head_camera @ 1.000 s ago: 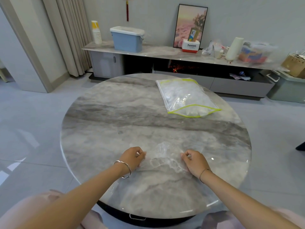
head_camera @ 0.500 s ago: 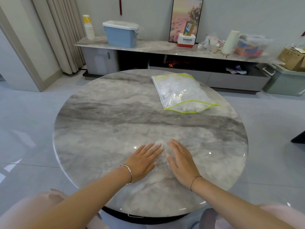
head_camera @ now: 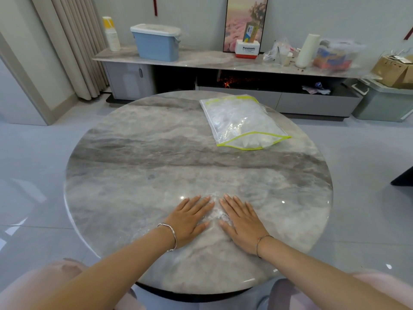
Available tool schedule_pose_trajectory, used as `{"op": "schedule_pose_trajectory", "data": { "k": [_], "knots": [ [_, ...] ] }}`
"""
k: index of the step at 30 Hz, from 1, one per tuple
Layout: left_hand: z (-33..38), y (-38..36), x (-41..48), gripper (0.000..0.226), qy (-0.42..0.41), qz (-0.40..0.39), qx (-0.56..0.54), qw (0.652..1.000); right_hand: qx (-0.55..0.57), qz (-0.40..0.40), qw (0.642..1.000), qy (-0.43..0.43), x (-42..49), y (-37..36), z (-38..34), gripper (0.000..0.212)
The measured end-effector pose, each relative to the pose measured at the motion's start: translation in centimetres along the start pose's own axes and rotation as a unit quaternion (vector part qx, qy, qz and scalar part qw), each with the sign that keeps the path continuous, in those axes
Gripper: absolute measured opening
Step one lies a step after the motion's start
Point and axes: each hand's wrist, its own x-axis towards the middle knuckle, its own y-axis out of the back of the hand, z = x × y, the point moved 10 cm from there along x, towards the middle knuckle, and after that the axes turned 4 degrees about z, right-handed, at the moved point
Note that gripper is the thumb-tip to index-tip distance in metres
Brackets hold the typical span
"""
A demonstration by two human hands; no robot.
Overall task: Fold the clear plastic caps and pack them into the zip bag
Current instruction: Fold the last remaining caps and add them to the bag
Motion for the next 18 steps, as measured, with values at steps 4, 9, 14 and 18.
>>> {"op": "schedule_pose_trajectory", "data": {
  "k": [4,9,14,18],
  "knots": [
    [-0.1,2.7,-0.1,0.066,0.008,0.083,0.040,0.996,-0.032,0.035,0.999,0.010,1.0,2.3,1.0,0.087],
    [-0.8,5.0,-0.3,0.049,0.019,0.182,0.042,0.982,-0.010,0.094,0.994,0.054,0.4,5.4,0.5,0.079],
    [-0.8,6.2,-0.6,0.014,0.006,0.210,0.055,0.976,-0.010,0.034,0.980,0.196,-1.4,3.6,-3.9,0.062],
    [-0.1,6.0,-0.8,0.040,-0.011,0.182,0.047,0.982,-0.028,0.017,0.983,0.182,-1.3,3.0,-3.5,0.070]
  ]
}}
